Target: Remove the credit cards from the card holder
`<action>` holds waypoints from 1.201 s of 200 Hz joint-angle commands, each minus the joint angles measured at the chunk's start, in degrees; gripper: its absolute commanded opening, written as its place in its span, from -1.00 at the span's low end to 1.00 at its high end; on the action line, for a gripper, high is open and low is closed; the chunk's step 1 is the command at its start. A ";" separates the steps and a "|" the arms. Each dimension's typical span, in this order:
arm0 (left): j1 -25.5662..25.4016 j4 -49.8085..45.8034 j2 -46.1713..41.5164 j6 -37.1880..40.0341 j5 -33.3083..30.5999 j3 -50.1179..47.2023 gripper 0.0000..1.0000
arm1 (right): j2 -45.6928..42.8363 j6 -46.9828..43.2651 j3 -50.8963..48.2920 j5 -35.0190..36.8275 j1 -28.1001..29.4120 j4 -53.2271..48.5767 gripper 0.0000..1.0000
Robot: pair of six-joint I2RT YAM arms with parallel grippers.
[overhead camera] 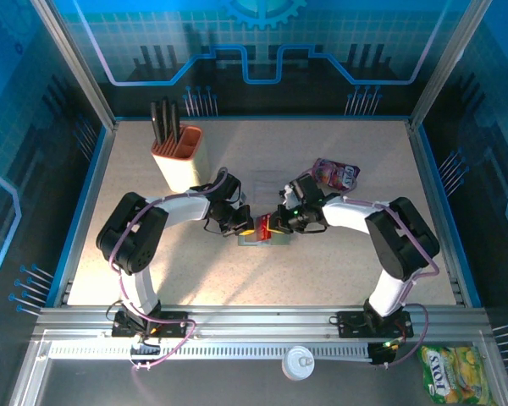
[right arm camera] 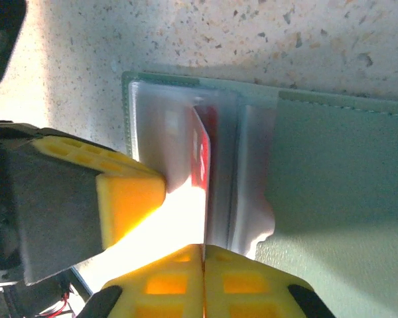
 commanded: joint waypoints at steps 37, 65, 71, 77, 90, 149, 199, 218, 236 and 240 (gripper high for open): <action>-0.15 -0.56 -3.18 0.30 -0.08 -0.21 -0.92 | -3.99 -5.94 3.79 4.14 -0.84 -10.42 -0.86; 0.17 0.50 -5.18 -0.10 0.53 0.64 -0.86 | -3.52 -11.95 8.60 6.90 -0.94 -17.53 -0.90; 0.23 0.34 -5.46 0.03 0.51 0.91 -0.85 | -3.42 -13.54 9.50 7.87 -0.92 -19.14 -0.90; 0.37 0.34 -5.84 0.15 0.45 1.02 -0.85 | -3.42 -15.25 10.47 8.67 -0.86 -20.66 -0.92; 0.72 0.56 -6.68 0.26 0.52 1.11 -0.84 | -3.59 -20.19 12.27 10.81 -1.00 -23.65 -0.97; 2.68 -0.63 -10.57 1.75 -0.23 0.77 -0.75 | -0.50 -49.82 24.43 17.32 0.73 -39.79 -1.00; 3.34 -4.67 -14.41 4.70 -1.77 0.75 -0.75 | 4.01 -66.23 32.25 22.53 0.63 -45.77 -1.00; 3.39 -4.58 -16.22 4.45 -2.09 -0.57 -0.75 | 4.68 -72.51 34.39 21.54 0.43 -45.93 -1.00; 3.81 -4.96 -17.60 4.22 -3.01 -1.61 -0.75 | 5.61 -78.65 36.59 19.90 0.55 -47.12 -1.00; 3.97 -4.98 -17.90 4.02 -3.02 -1.92 -0.75 | 5.94 -79.73 37.22 19.98 0.67 -47.45 -1.00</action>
